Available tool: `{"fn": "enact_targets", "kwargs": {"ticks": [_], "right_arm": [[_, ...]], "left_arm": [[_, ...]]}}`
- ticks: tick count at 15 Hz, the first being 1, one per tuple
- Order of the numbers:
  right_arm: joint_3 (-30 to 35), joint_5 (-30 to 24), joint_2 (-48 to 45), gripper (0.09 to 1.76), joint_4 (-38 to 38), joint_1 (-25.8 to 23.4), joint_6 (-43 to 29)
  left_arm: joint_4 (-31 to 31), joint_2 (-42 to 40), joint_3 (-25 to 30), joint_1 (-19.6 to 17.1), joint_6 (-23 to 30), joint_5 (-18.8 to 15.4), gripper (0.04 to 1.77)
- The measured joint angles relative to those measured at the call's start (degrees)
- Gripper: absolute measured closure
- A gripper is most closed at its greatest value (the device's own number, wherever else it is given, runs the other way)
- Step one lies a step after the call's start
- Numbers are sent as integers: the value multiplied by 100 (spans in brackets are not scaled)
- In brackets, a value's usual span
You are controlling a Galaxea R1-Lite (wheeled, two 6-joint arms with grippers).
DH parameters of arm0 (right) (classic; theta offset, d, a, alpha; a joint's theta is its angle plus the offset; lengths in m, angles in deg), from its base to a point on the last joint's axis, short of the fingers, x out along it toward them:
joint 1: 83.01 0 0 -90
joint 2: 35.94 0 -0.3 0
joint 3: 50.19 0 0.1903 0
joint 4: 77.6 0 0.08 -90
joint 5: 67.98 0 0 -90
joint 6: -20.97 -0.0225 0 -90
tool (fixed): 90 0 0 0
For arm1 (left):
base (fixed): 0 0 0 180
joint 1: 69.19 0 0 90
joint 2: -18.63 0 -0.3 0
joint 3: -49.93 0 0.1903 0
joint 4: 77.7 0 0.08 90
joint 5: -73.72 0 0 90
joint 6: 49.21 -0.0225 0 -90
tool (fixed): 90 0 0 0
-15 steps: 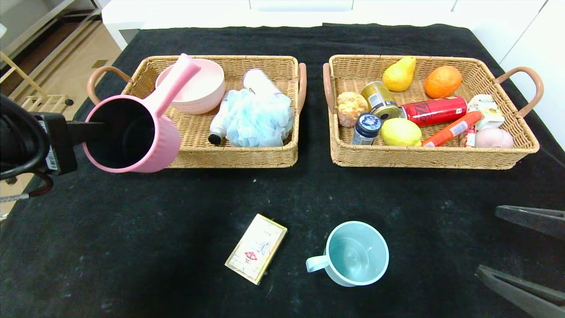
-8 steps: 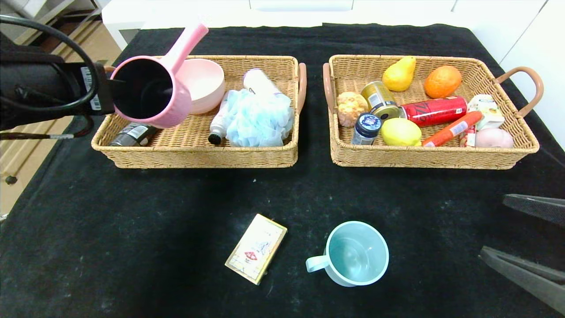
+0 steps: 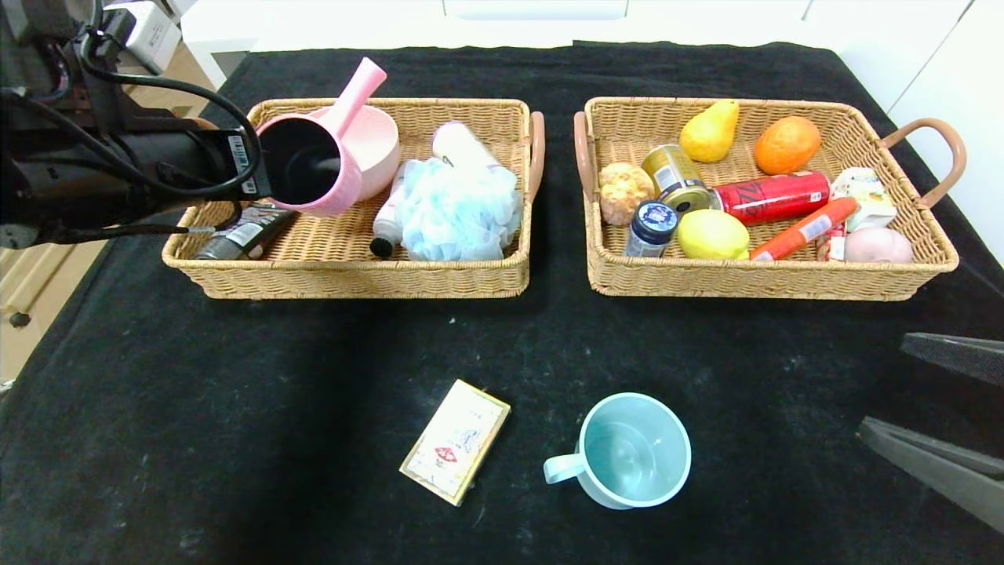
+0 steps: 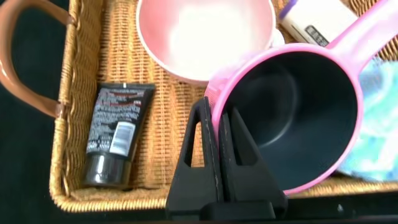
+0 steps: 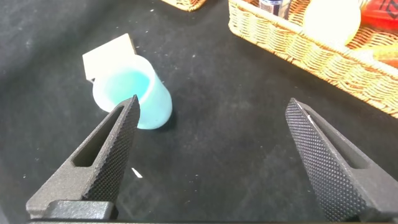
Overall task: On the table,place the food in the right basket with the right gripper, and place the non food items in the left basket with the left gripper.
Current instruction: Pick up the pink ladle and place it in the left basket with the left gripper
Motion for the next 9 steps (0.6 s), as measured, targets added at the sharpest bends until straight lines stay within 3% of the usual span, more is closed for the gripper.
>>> {"fn": "enact_targets", "kwargs": {"ticks": [3,6,9], "right_arm": [[-5,61,2,14,0,-22,1],[-5,1,5,14,0,-33,1],[-5,1,5,14,0,-33,1]], "left_arm": [[-169,150,-2,-30,-5,6,162],[-177,196,-2,-30,6,20,114],[-172,185,30,-20,9,24,81]]}}
